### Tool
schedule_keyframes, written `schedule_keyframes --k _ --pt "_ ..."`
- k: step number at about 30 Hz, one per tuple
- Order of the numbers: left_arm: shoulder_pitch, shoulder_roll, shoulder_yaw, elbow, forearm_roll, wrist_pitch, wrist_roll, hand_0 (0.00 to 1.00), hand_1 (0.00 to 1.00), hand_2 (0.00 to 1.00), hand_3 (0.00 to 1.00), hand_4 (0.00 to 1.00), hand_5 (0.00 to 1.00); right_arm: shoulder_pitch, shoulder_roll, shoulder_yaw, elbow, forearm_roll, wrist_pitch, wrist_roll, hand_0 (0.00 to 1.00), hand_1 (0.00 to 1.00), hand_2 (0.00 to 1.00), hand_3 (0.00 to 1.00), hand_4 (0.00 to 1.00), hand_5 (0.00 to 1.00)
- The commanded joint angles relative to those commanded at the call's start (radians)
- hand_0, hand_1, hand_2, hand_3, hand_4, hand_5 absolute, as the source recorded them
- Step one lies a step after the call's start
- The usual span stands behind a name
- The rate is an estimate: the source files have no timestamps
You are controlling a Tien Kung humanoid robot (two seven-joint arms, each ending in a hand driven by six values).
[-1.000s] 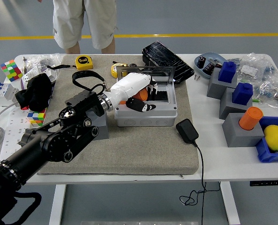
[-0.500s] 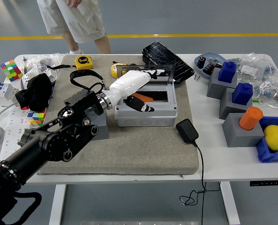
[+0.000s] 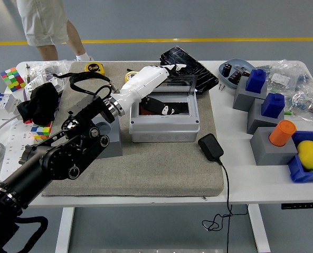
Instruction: Fetch the battery,place it into the box,close the lid of the box
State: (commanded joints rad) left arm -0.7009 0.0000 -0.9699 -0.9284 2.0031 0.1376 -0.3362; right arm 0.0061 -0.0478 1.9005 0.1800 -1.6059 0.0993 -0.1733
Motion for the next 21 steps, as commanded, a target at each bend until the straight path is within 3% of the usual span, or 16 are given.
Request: schedule_keyframes --k 4,5,11,21 --pt "-0.006 0.000 -0.053 0.016 0.019 -0.019 0.037 0.757 0.781 0.826 0.877 0.998 0.155 0.000 0.000 -0.002 0.000 0.002 0.000 0.000 0.766 0.724 0.737 0.754 0.998 0.544" --pt "-0.007 0.000 -0.066 0.023 0.023 -0.026 0.049 0.870 0.859 0.852 0.877 0.998 0.230 0.001 0.000 -0.002 0.000 0.002 0.000 0.000 0.766 0.724 0.737 0.755 0.998 0.544" --pt "0.006 0.000 -0.081 0.025 0.038 -0.057 0.106 0.859 0.851 0.850 0.871 0.998 0.260 0.000 0.000 -0.001 0.000 0.005 0.000 0.001 0.765 0.724 0.737 0.756 0.998 0.544" --pt "0.059 0.000 -0.025 -0.076 -0.024 -0.133 0.232 0.846 0.836 0.849 0.870 0.998 0.287 -0.003 -0.003 -0.008 0.000 0.014 0.002 0.007 0.765 0.724 0.737 0.755 0.998 0.542"
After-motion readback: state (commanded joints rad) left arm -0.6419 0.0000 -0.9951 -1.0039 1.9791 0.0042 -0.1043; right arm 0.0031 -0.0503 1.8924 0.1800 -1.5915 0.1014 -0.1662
